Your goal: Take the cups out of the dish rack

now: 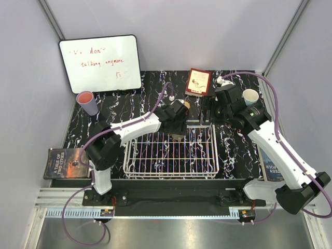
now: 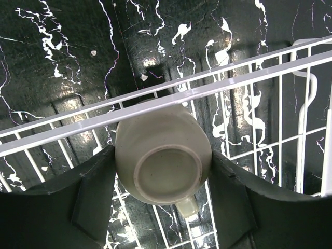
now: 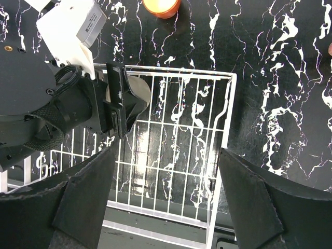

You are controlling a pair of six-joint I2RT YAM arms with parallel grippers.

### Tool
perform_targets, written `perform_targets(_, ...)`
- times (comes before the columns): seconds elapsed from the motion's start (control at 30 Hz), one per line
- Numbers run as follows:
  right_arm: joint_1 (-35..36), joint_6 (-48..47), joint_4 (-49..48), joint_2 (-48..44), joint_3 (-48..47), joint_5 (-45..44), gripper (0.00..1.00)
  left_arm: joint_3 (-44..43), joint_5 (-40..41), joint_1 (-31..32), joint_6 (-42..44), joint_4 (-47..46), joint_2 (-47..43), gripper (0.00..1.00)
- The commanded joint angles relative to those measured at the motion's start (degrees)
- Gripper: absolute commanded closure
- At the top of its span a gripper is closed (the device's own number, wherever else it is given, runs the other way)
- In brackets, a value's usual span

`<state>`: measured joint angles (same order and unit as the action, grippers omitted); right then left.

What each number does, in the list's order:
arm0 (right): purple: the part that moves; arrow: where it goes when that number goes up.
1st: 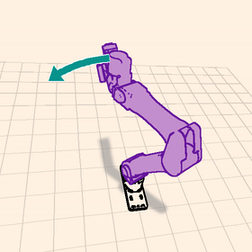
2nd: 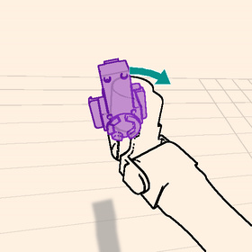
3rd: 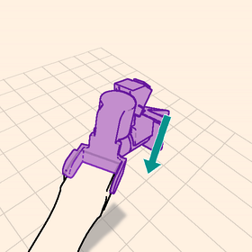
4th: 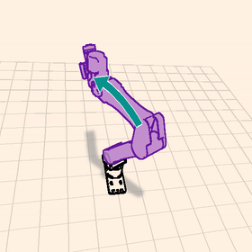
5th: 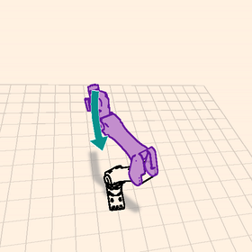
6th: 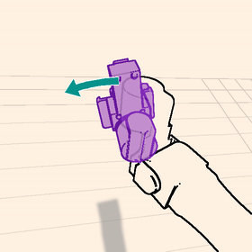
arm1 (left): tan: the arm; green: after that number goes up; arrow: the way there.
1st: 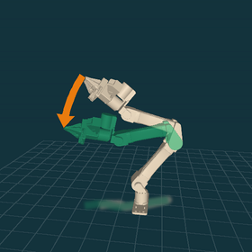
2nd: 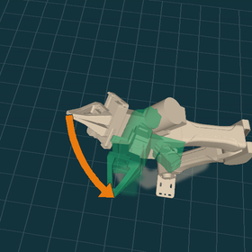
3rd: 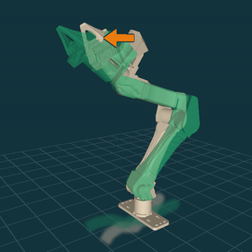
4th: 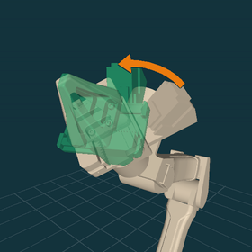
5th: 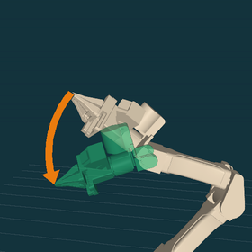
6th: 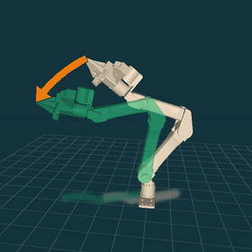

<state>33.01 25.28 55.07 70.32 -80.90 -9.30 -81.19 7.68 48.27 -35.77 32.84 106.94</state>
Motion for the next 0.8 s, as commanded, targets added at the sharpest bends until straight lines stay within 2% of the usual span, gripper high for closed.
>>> perform_targets(0.0,0.3,-1.11,-2.33,-2.21,0.22,0.07,0.13,-0.81,0.93,-0.02,0.44,-1.2,-5.06,1.0)
perform_targets(0.17,0.29,-1.2,-2.95,-3.87,0.57,-0.72,0.13,0.23,-2.22,-0.63,0.0,-2.95,-12.35,1.0)
perform_targets(0.27,0.3,-0.76,-4.53,-4.75,1.36,-0.02,0.12,4.87,-9.33,-2.91,-2.8,-9.7,-19.64,1.0)
perform_targets(0.3,0.21,-0.58,-4.97,-4.93,1.71,0.42,0.12,6.46,-14.31,-3.96,-4.12,-12.16,-23.4,1.0)
perform_targets(0.5,0.3,0.74,-11.11,-8.0,4.96,6.74,0.13,22.28,-33.22,-12.67,-18.97,-41.65,-34.77,1.0)
perform_targets(0.57,0.21,1.26,-13.84,-9.14,6.45,9.11,0.14,26.84,-36.67,-14.69,-24.59,-48.19,-36.26,1.0)
perform_targets(0.6,0.29,1.53,-14.72,-9.59,6.98,10.52,0.14,28.26,-39.38,-15.22,-26.53,-55.18,-36.53,1.0)
perform_targets(0.77,0.29,3.72,-21.66,-13.45,11.37,17.64,0.18,35.64,-44.5,-16.02,-37.78,-73.94,-35.92,1.0)
